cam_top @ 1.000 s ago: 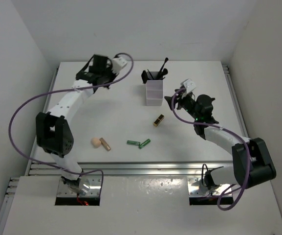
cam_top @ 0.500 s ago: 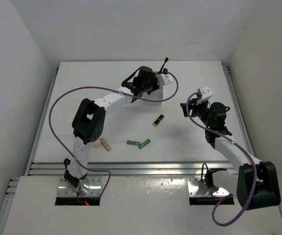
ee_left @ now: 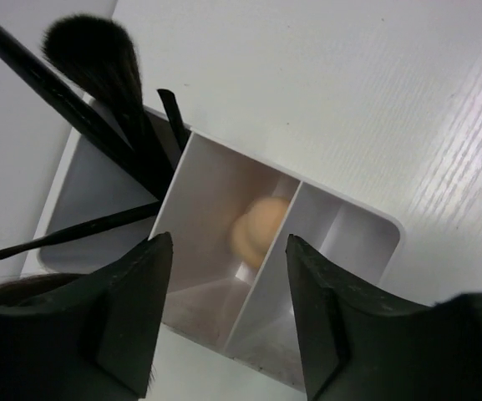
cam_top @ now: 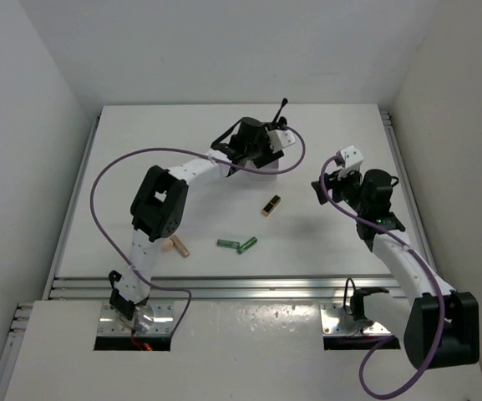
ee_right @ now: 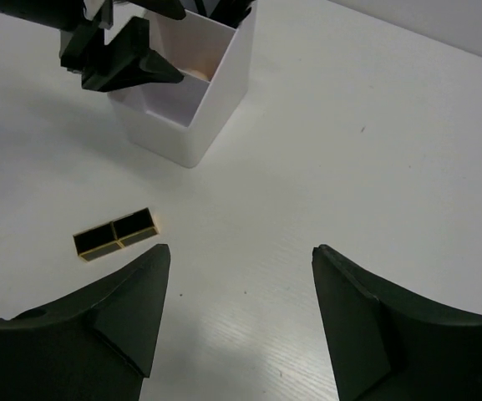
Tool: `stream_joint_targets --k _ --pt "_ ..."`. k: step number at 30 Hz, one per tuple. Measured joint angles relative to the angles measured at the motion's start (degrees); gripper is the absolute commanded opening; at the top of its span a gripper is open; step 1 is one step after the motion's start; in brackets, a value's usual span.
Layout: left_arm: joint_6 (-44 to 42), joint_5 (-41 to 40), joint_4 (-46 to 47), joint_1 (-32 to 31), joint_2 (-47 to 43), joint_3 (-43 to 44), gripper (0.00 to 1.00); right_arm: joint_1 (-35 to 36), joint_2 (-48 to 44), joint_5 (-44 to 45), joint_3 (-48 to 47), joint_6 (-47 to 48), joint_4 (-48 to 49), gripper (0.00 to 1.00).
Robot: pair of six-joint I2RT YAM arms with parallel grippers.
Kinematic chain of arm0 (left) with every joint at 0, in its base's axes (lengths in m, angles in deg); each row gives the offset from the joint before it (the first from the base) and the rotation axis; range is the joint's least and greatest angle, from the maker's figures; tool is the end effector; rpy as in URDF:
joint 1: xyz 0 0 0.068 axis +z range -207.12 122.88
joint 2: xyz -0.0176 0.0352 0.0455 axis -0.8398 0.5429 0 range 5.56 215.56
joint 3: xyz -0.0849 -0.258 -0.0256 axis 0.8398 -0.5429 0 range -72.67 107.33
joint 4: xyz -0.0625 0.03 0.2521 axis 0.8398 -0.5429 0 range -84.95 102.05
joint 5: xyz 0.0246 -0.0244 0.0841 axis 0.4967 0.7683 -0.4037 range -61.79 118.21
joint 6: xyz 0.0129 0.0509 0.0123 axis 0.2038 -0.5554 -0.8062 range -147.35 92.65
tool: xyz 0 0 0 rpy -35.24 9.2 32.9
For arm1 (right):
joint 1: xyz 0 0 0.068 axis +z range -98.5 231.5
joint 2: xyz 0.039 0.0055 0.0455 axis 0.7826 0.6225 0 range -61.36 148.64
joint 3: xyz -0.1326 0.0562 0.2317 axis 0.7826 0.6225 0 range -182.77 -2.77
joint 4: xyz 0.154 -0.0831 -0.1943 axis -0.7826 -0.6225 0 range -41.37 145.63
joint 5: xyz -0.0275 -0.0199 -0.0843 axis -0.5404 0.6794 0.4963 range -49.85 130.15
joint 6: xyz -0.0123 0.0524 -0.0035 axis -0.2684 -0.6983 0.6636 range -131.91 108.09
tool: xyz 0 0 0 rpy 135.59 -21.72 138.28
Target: Organize the makeup
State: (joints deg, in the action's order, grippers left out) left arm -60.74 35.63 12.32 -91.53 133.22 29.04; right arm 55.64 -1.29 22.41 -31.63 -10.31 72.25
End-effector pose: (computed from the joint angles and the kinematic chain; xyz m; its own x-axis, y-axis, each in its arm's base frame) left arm 0.4316 -0.3013 0.2218 0.0628 0.6184 -0.7834 0.7448 0.4934 0.4492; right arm 0.2319 0.0277 0.2395 -0.2409 -0.0442 -0.9695 -0.3697 0.9278 0.0496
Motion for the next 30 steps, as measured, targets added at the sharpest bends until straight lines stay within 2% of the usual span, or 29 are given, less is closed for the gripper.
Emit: stream_joint_targets --k 2,6,8,10,14,17,22,25,30 --pt "0.8 0.0 -2.4 0.1 0.2 1.2 0.67 0.0 0.3 -1.0 -1.2 0.6 -1.9 0.74" --pt "2.4 0.1 -5.9 0.7 -0.4 4.6 0.73 0.3 3.0 -4.3 -5.1 1.7 -5.9 0.74" --pt "2.8 0.0 -7.1 1.3 -2.1 4.7 0.75 1.1 5.4 -5.3 -7.5 1.6 -8.2 0.70" --pt "3.8 -0.2 -8.7 2.1 -5.2 4.5 0.75 2.6 8.0 -4.7 -9.9 0.0 -10.0 0.70" --pt "6.8 -1.4 -10.0 3.3 -13.2 2.0 0.73 8.1 13.2 5.0 -13.9 -8.3 -13.1 0.66" --pt "10.6 -2.7 -10.1 4.3 -22.1 -3.7 0.73 13.3 18.7 14.8 -19.5 -17.4 -19.1 0.68" --pt "17.3 -7.6 -10.2 7.1 -38.6 -21.3 0.73 20.2 28.8 26.1 -29.1 -35.6 -27.1 0.79" --pt "19.5 -10.4 -11.6 8.8 -45.1 -32.0 0.73 22.4 31.4 30.8 -29.5 -43.5 -30.1 0.80" --pt "22.3 -12.3 -15.1 11.9 -51.5 -44.2 0.73 24.5 37.9 36.9 -31.9 -55.3 -35.3 0.79"
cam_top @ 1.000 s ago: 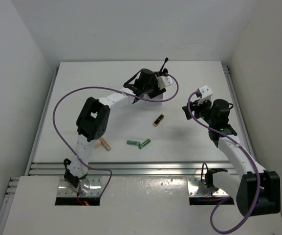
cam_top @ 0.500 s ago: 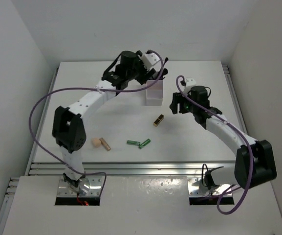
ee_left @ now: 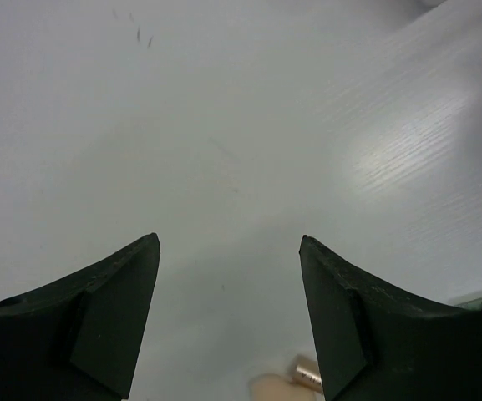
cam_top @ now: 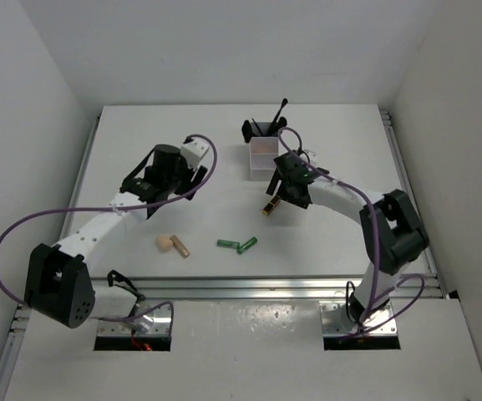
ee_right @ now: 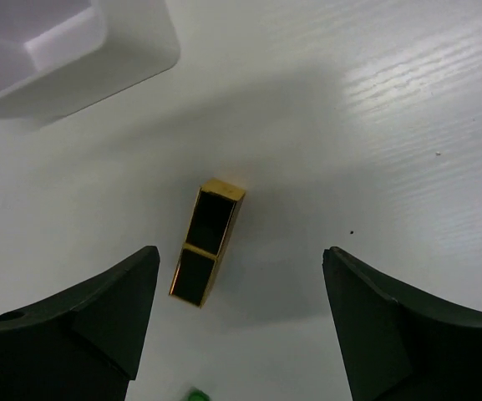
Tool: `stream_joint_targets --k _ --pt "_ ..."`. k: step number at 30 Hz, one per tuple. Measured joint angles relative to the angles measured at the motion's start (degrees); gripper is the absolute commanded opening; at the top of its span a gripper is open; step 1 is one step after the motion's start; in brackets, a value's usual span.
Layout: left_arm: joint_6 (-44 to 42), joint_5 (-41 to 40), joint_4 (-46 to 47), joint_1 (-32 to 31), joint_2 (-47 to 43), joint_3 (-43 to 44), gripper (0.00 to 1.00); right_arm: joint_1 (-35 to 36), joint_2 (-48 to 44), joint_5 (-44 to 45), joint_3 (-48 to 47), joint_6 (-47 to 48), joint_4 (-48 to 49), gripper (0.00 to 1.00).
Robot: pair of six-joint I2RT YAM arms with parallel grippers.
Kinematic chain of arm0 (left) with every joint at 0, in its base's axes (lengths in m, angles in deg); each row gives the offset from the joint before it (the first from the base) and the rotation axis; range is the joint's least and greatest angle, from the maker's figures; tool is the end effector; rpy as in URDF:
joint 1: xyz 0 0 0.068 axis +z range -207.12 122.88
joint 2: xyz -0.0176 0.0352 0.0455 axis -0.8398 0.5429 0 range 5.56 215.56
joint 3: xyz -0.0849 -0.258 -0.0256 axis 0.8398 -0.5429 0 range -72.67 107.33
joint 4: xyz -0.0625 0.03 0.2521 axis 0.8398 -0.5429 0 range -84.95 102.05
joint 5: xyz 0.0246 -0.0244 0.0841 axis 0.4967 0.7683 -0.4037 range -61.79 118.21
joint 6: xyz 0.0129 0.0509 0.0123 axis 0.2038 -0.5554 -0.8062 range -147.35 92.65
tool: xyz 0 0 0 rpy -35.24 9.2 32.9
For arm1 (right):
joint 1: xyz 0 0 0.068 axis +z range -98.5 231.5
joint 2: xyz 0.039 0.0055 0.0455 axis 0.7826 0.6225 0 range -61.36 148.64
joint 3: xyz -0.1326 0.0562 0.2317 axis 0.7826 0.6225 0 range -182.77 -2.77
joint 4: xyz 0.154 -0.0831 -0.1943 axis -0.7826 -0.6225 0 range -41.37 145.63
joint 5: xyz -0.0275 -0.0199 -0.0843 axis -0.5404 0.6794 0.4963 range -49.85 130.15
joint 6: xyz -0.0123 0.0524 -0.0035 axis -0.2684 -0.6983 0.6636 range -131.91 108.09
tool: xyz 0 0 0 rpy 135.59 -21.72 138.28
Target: Organize the makeup
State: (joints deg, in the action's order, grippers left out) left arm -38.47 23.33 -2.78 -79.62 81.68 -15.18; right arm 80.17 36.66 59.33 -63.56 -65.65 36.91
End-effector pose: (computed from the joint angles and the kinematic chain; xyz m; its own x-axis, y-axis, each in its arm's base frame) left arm 0.2777 -0.1118 0.2879 -0.4389 0.3897 -0.8097 0.4080 0.8892 0.2068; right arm 0.3113 0.1570 0.1853 -0.6652 0.5042 -0.5507 0.4137 0.8629 0.2904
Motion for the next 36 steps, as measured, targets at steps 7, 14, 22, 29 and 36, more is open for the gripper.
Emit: stream_joint_targets --k 7,14,22,29,36 --pt "1.4 -0.5 -1.3 4.8 -9.9 -8.7 0.73 -0.4 11.7 0.1 -5.7 -7.8 -1.5 0.72" --pt "1.4 -0.6 -0.9 6.0 -11.8 -12.3 0.73 0.7 13.6 -0.6 -8.2 -9.4 -3.0 0.62" --pt "1.3 -0.7 0.1 6.6 -11.8 -13.0 0.73 0.7 14.6 -4.7 -8.9 -11.5 -5.4 0.20" --pt "1.2 -0.6 0.8 7.3 -11.8 -13.0 0.73 0.7 14.6 -6.0 -9.1 2.4 -1.2 0.00" --pt "1.2 -0.3 1.2 8.1 -11.4 -13.7 0.72 -4.0 6.0 -19.7 0.0 27.6 20.9 0.00"
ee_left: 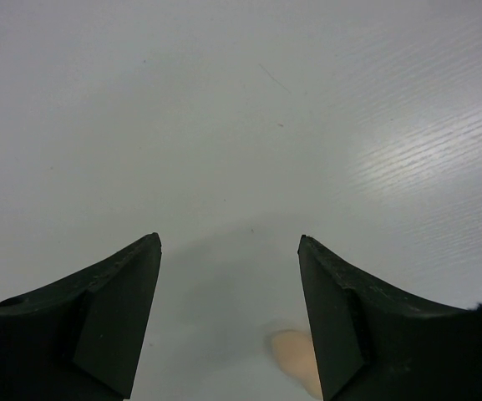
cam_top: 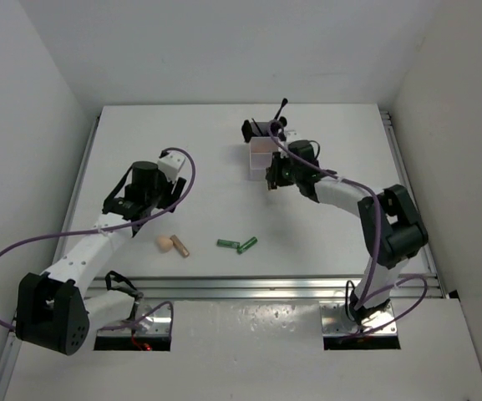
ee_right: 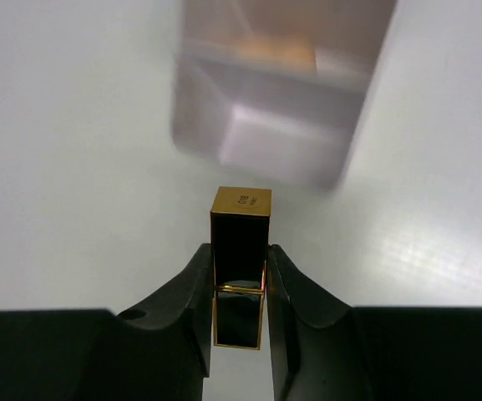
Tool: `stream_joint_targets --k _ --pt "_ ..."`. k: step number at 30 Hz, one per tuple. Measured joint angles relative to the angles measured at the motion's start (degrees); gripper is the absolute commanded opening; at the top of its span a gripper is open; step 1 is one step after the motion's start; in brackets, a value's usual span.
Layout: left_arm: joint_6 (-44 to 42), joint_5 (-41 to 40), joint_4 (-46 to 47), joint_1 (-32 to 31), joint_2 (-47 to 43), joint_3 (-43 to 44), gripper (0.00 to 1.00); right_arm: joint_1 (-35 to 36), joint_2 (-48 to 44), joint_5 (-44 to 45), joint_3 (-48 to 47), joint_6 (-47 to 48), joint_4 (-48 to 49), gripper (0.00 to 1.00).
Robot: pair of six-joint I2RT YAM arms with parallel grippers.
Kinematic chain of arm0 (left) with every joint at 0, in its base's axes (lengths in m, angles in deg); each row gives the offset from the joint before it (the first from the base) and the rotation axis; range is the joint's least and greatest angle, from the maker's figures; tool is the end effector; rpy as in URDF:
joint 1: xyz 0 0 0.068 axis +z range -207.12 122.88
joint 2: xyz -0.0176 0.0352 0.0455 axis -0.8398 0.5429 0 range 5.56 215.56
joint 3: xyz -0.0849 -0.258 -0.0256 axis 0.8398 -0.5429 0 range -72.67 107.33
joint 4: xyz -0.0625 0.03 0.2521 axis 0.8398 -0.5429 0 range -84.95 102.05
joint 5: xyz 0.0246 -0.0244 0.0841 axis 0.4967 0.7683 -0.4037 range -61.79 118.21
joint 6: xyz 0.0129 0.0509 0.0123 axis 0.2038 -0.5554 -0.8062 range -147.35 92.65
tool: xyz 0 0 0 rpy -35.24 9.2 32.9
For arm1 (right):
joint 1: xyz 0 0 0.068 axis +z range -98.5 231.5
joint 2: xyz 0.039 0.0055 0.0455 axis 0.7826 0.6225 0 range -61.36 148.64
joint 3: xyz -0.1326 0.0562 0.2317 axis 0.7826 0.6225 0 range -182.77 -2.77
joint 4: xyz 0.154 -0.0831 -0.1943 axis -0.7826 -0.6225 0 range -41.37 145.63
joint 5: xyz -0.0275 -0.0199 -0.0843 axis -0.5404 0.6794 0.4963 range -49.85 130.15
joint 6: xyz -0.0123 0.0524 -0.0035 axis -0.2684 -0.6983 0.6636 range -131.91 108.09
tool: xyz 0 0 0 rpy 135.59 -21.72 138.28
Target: Organize the makeup
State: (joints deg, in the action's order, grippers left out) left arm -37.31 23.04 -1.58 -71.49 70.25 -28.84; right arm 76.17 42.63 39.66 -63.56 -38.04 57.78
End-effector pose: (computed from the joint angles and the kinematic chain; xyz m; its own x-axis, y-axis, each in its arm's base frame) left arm 0.2407 -0.0584 0.2589 -0.5099 0.3084 -0.8031 0.2675 0.9441 0.1927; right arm 0.3507 0.1615 0.1737 -0.7221 0.1529 -0.6747 -0.1171 0.9342 0.3371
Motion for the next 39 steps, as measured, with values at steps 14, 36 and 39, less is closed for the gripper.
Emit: stream_joint_targets --k 14,36,39 --pt "-0.5 1.5 0.5 2.3 3.2 -0.1 0.72 -8.3 10.9 -30.3 -11.8 23.1 32.0 0.00" --pt "-0.5 2.9 1.8 3.3 6.3 -0.1 0.72 -7.2 11.8 -35.5 -25.0 71.6 -17.5 0.00" --pt "-0.5 3.1 1.8 3.3 6.4 -0.1 0.72 -6.5 12.8 -33.7 -26.4 74.2 -17.7 0.00"
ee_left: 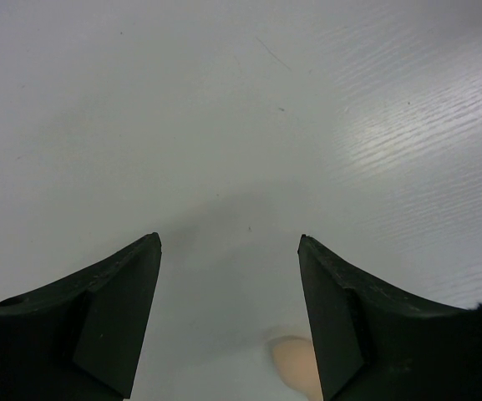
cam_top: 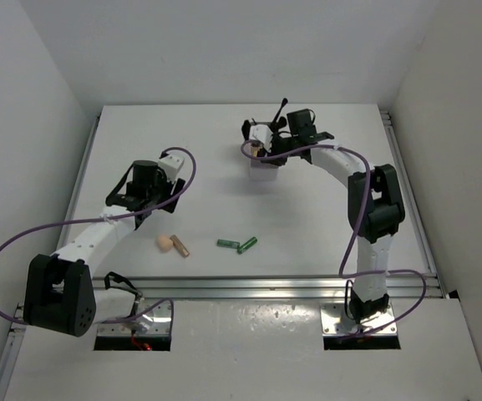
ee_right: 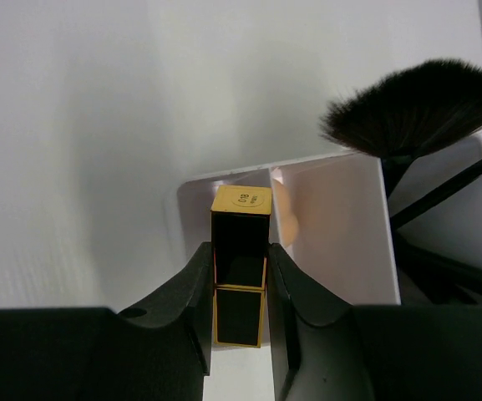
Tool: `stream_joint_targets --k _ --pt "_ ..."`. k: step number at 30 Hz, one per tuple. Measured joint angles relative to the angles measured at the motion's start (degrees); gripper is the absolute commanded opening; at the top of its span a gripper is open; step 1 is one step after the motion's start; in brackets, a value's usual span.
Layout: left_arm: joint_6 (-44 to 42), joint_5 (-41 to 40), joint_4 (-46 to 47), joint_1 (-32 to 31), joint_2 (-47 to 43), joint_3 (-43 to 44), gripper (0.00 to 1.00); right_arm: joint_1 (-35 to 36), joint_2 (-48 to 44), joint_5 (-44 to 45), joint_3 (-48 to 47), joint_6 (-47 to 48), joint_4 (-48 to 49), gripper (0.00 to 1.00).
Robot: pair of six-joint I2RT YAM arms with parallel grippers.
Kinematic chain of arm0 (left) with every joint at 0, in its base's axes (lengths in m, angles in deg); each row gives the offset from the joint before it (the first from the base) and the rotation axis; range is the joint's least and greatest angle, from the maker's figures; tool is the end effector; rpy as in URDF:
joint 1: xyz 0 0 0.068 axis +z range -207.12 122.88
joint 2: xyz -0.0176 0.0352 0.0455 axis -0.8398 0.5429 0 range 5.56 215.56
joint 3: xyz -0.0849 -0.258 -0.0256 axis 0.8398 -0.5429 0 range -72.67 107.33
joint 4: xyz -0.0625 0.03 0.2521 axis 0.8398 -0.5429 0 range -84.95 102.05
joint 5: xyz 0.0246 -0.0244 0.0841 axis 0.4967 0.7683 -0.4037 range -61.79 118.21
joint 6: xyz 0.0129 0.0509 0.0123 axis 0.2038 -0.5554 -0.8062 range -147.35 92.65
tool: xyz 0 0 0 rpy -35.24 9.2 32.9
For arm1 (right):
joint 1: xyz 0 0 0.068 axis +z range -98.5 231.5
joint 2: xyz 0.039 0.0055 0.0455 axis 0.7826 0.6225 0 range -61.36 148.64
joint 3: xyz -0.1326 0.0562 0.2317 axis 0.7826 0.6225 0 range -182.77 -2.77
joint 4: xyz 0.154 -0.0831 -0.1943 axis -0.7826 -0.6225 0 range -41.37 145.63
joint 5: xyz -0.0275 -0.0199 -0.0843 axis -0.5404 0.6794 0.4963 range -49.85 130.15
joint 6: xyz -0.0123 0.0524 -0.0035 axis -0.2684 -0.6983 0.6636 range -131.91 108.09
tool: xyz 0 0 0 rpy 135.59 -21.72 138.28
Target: Organize the makeup
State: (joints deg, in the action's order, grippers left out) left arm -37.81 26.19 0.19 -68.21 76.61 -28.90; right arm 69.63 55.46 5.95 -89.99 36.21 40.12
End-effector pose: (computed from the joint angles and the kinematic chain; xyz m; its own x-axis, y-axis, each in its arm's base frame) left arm 0.2598 -0.0497 0.2350 -0.5790 0.2983 -0.7588 0.2751 0.9476 0.1626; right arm 0.4259 0.1606 0.2070 0.0229 -0.6405 -0.7676 -0.9247 0.2782 -0.2598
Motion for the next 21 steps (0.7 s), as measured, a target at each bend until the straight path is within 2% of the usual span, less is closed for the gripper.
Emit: stream_joint_targets --k 2,6,7,9,10,17,21 --pt "0.0 0.3 0.1 0.0 0.0 0.0 0.72 0.3 0.5 1.1 -1.0 1.9 -0.1 0.00" --pt "0.0 0.7 0.4 0.0 0.0 0.0 0.72 0.8 1.4 2.8 -2.1 4.2 -0.2 0.08" --pt "0.0 0.7 0.5 0.0 0.0 0.0 0.72 0.9 1.6 3.1 -2.1 4.6 -0.3 0.17" --pt "0.0 0.8 0.7 0.0 0.0 0.0 0.72 1.1 2.0 3.8 -2.2 5.3 -0.9 0.25" --pt "-0.1 0.8 0.8 0.1 0.0 0.0 0.72 1.2 2.1 4.1 -2.2 5.7 -1.4 0.32" --pt "-3.6 2.8 0.4 0.6 0.0 0.0 0.72 1.2 1.9 5.4 -1.3 6.6 -2.1 0.61" --pt "-10.5 8.0 -3.2 0.8 0.0 0.0 0.71 1.2 1.2 5.8 0.5 5.7 -0.7 0.65"
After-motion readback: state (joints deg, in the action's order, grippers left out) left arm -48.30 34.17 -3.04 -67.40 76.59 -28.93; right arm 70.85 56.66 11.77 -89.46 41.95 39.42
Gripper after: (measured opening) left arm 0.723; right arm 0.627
